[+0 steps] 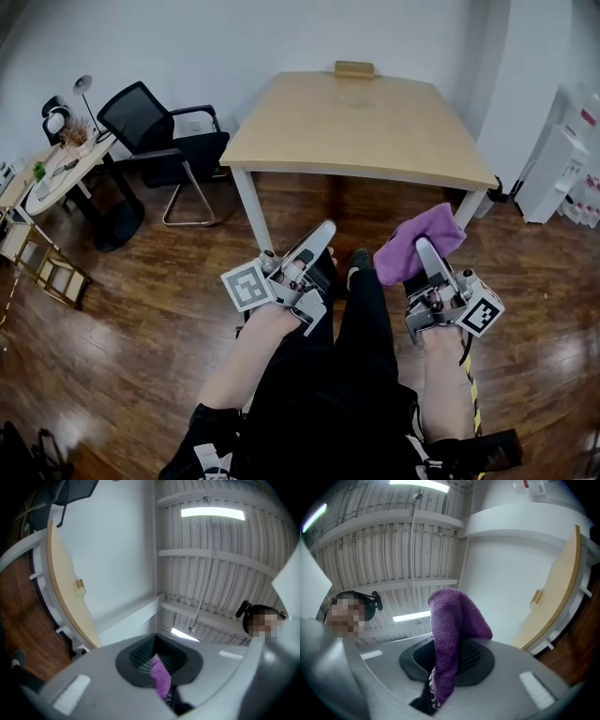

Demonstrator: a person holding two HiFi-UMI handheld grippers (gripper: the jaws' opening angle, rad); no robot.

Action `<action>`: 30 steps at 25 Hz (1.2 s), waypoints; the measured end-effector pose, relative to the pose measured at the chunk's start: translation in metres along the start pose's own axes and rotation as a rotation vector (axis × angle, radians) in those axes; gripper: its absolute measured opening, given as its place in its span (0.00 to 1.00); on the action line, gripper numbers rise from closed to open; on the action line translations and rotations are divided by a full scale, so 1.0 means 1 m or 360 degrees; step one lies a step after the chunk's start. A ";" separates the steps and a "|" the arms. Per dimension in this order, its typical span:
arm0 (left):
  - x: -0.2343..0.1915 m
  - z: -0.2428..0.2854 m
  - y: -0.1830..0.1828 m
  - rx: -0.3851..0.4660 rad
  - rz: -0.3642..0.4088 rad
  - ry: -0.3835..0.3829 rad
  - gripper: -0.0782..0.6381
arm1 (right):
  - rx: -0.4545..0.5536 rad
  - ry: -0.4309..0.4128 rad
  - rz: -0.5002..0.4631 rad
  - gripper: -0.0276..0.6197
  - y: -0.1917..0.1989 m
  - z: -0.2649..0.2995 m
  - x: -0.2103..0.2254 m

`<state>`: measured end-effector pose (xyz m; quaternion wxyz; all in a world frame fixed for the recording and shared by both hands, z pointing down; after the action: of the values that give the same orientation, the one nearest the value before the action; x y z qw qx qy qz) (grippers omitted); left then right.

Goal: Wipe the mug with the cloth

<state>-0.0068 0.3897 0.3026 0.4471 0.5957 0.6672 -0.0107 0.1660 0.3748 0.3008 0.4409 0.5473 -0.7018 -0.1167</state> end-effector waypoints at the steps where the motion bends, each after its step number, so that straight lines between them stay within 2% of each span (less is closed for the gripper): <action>1: 0.002 -0.001 0.002 -0.0003 0.0001 -0.0006 0.11 | 0.0001 -0.0004 0.0004 0.13 0.001 -0.001 -0.002; 18: 0.010 -0.004 0.007 0.0003 0.0006 0.0002 0.11 | 0.0005 -0.0014 0.0016 0.13 0.008 -0.009 -0.009; 25: 0.010 -0.002 0.010 -0.0017 -0.0020 0.0001 0.11 | -0.0018 -0.0003 -0.0108 0.14 0.006 -0.008 -0.015; 30: 0.011 0.001 0.010 -0.0028 -0.0024 0.0005 0.11 | -0.0019 -0.0024 -0.0074 0.14 0.007 -0.004 -0.020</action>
<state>0.0028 0.4011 0.3007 0.4511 0.5867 0.6725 -0.0073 0.1646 0.3964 0.2979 0.4360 0.5600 -0.6914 -0.1353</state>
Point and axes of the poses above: the fingertips, and each gripper's own axes: z forward along the fingers, x to its right, y out of its underside, the point moved 2 cm from there along -z, backward along the fingers, and after that the axes turned 2 degrees about y, right-handed, at the moved point
